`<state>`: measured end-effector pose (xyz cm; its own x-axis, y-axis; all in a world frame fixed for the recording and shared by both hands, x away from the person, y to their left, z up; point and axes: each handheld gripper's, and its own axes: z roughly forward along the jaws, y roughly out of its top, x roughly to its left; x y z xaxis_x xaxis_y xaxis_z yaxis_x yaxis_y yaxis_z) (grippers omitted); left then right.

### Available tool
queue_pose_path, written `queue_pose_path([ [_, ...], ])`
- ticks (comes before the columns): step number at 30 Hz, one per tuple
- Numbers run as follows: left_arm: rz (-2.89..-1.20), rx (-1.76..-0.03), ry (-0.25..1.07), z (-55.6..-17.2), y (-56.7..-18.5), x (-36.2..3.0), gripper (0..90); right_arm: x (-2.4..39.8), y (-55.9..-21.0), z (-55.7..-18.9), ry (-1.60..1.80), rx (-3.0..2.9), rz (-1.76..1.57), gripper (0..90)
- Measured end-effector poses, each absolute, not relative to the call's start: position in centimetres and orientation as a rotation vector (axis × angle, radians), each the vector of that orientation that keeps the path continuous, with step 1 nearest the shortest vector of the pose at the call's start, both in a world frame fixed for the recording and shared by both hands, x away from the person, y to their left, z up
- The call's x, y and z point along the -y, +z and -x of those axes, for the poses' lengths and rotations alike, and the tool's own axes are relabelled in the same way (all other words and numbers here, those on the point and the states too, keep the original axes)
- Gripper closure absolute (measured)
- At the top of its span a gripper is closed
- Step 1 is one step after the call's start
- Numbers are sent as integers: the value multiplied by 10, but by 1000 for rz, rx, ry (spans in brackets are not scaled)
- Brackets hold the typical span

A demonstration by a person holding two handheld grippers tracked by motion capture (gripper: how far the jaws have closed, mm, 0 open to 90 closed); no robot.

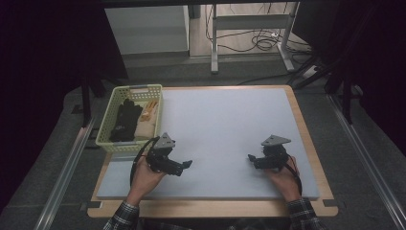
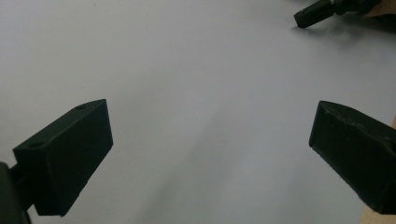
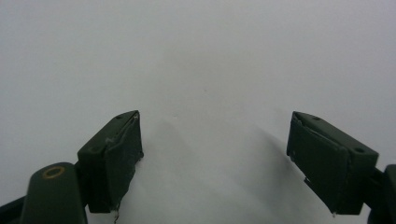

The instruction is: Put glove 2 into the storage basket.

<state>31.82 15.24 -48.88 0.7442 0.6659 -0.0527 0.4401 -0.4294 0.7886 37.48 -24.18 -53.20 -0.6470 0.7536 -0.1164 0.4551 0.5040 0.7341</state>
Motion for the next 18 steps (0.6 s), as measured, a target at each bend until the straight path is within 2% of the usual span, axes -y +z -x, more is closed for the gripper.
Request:
queue_pose_path([
  [18,-2097,-818,312,-310,-513,-154,0,242,-532,-375,954,-2326,-997,178],
])
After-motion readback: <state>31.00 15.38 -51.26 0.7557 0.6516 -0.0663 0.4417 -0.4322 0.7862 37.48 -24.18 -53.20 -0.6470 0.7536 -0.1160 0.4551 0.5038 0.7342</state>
